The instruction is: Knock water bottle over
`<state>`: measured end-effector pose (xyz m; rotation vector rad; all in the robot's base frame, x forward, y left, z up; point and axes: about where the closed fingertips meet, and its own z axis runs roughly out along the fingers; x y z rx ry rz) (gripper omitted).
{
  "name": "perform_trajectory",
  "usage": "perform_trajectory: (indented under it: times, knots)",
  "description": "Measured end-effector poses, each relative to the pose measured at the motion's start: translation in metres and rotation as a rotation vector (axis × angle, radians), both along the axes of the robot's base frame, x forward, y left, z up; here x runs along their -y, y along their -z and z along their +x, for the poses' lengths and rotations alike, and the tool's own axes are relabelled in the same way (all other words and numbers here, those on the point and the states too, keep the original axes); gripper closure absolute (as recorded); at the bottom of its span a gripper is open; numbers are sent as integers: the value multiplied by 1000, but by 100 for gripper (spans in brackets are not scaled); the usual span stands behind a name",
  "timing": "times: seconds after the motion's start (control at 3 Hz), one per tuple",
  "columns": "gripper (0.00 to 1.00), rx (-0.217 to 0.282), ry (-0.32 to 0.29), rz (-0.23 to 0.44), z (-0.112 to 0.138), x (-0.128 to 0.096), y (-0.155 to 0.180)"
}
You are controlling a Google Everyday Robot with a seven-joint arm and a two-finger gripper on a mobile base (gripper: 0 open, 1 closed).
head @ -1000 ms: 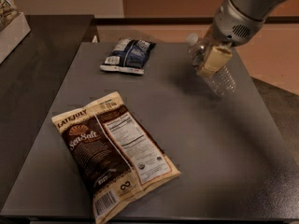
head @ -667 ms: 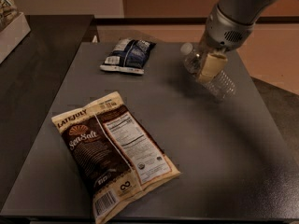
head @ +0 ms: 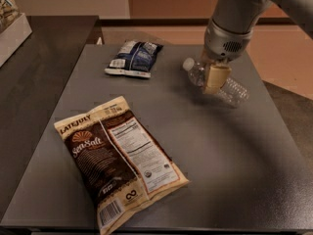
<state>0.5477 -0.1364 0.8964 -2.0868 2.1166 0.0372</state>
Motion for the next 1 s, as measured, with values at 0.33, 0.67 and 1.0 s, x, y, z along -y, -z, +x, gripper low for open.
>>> perform_trajectory:
  times: [0.33,0.67,1.0]
  knots:
    - [12,-5,-6,-34,1,0,10]
    - [0,5,-6,-29,4,-2,10]
    - [0,5,-6,-29,4,-2,10]
